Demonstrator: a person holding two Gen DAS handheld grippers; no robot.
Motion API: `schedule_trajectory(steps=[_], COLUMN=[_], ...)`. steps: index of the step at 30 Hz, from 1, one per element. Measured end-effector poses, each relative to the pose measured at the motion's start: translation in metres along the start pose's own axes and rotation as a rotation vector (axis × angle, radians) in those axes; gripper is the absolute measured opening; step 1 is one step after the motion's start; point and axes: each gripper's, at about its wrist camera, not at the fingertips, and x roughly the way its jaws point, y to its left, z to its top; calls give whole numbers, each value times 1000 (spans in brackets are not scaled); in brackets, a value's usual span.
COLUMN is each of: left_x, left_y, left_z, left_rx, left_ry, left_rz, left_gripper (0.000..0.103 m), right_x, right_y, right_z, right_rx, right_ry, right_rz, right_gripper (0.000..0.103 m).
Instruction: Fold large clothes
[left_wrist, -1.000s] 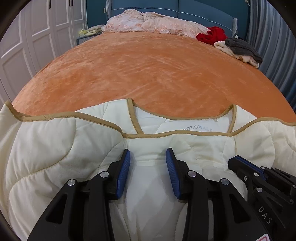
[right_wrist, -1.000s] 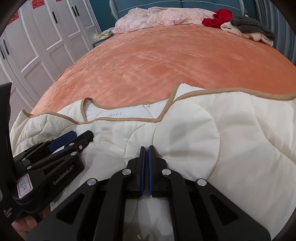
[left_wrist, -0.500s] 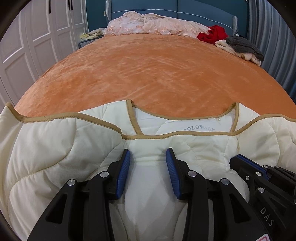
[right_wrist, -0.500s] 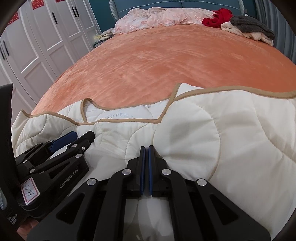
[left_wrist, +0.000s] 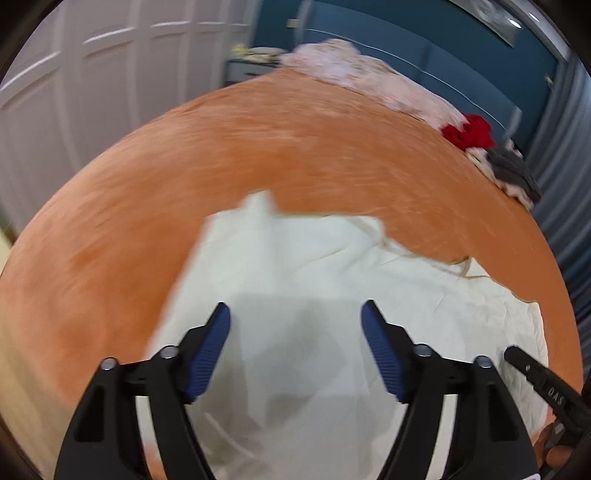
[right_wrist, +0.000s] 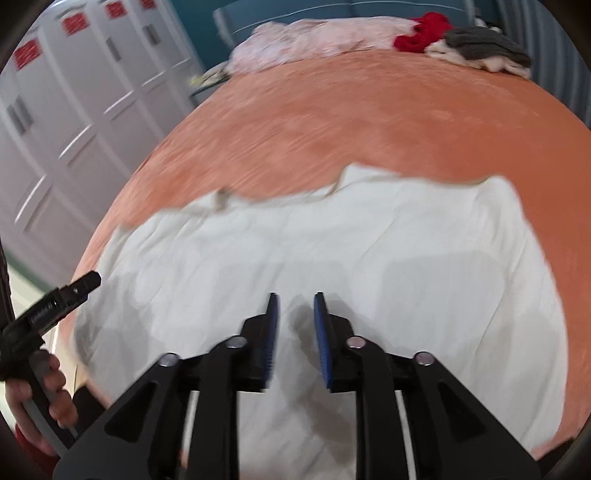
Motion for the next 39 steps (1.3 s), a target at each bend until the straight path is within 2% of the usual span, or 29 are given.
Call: schedule_trajectory(steps=[1, 5, 7, 10, 15, 18, 21, 22, 23, 24, 26, 28, 30, 33, 37, 39], left_x=[-8, -29, -26, -12, 10, 19, 21, 19, 15, 10, -1, -15, -32, -50, -86, -97], left_y=[10, 56, 69, 77, 74, 71, 65, 62, 59, 56, 52, 52, 54, 47, 20, 2], left_z=[-5, -35, -49, -61, -66, -64, -60, -59, -58, -55, -51, -45, -39, -33, -28, -21], left_rx=[-24, -162, -222, -302, -372, -413, -399, -394, -381, -359, -320, -297, -293, -254, -164, -119], left_ry=[6, 55, 98, 158, 177, 177, 160, 155, 144, 130, 106, 77, 52, 24, -37, -63], left_rz=[9, 18, 0, -54, -143, -146, -124, -126, -127, -129, -122, -143, -194, -225, -269, -285], left_gripper=[79, 81, 81, 80, 81, 84, 84, 78, 64, 57, 29, 19, 17, 15, 13, 12], right_x=[-4, 0, 10, 22, 34, 38, 42, 44, 44, 43, 39, 29, 14, 1, 8, 15], right_y=[9, 35, 43, 50, 44, 39, 38, 39, 41, 43, 46, 48, 51, 51, 57, 63], right_z=[-7, -27, -35, -43, -48, -50, -51, -51, -51, -51, -50, -50, -57, -70, -79, -78], right_rx=[-13, -42, -53, -72, -38, -8, 7, 3, -2, -13, -29, -38, -64, -87, -94, -79], right_ry=[7, 59, 91, 122, 149, 162, 173, 176, 177, 181, 183, 183, 192, 223, 244, 245], right_rz=[13, 52, 52, 44, 38, 45, 47, 41, 36, 27, 16, 18, 25, 34, 58, 104], right_gripper=[41, 42, 39, 28, 17, 13, 13, 13, 13, 13, 13, 9, 8, 7, 4, 0])
